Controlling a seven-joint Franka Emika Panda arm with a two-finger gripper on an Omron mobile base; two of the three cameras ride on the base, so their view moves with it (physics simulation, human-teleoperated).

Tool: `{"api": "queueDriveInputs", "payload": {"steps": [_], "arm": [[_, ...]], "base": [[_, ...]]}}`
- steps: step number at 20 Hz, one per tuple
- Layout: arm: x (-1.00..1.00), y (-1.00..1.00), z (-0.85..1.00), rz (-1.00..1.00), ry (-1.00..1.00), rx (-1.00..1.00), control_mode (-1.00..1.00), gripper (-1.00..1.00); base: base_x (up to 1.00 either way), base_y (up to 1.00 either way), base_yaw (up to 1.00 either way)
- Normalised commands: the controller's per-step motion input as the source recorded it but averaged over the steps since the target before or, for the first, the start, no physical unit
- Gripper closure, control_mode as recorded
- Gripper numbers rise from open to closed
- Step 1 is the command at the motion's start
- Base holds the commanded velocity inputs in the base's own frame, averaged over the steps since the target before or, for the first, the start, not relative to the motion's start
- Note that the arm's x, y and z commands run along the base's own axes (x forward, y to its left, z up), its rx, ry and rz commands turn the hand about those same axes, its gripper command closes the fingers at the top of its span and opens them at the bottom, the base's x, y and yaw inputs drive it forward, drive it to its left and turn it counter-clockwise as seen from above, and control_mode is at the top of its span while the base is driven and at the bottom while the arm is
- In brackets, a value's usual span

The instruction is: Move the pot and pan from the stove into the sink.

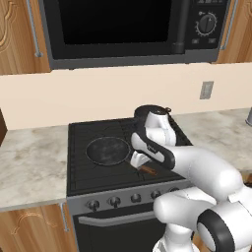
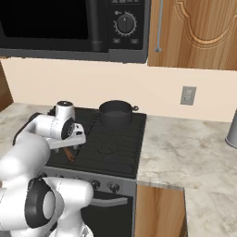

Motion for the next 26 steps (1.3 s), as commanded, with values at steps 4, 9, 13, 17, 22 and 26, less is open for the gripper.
{"api": "queueDriveInputs", "payload": {"steps": [4, 9, 13, 17, 22, 26], "arm": [[0.29, 0.0, -0.15, 0.0, 0.0, 0.0, -1.0, -1.0], [0.3, 0.01, -0.17, 0.0, 0.0, 0.0, -1.0, -1.0], [0.09, 0.04, -0.22, 0.0, 0.0, -0.03, -1.0, -1.0], [-0.06, 0.03, -0.11, 0.0, 0.01, -0.04, -1.0, -1.0], [0.0, 0.0, -0.01, 0.0, 0.0, 0.0, -1.0, -1.0], [0.0, 0.0, -0.23, 0.0, 0.0, -0.05, -1.0, -1.0]], "base": [[0.0, 0.0, 0.0], [0.0, 0.0, 0.0], [0.0, 0.0, 0.0], [0.0, 0.0, 0.0], [0.0, 0.0, 0.0], [0.0, 0.0, 0.0]]}}
